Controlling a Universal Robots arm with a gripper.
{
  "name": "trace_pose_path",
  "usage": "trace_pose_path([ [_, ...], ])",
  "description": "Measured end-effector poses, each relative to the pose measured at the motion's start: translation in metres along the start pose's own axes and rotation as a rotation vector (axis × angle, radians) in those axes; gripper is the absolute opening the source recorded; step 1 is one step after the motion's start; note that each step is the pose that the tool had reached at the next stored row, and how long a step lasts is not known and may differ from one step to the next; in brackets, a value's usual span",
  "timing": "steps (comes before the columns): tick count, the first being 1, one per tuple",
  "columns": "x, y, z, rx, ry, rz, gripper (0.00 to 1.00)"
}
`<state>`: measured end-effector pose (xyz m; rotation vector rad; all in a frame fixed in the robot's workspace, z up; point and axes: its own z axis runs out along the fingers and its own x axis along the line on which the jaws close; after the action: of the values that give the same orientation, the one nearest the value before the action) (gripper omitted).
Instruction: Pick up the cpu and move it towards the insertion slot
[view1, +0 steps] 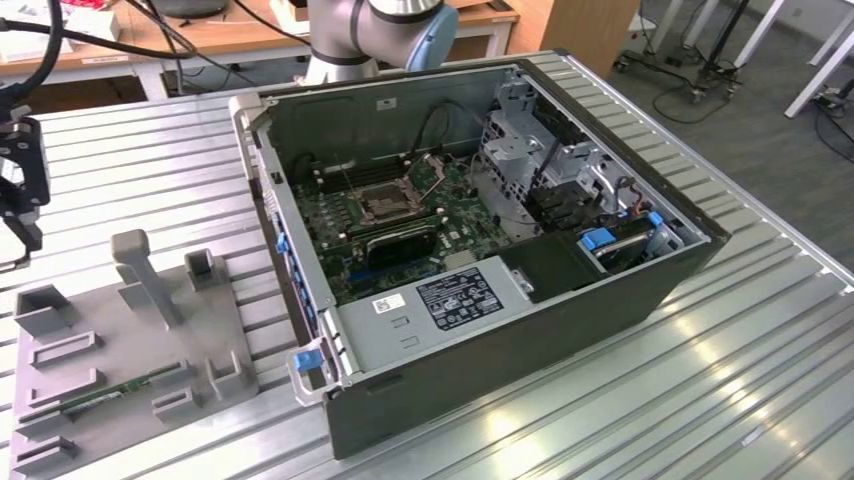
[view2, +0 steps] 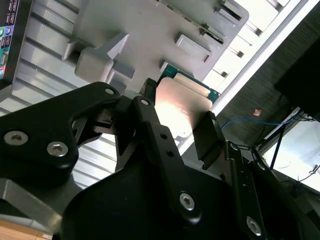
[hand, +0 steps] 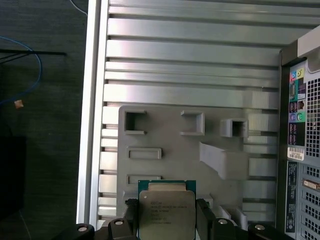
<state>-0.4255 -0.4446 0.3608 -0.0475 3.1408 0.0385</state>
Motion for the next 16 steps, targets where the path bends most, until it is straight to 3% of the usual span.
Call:
trace_pose_path([
  [16,-0.0213,-0.0006,0.0001,-0.0001,-0.0002,0.000,0.55],
])
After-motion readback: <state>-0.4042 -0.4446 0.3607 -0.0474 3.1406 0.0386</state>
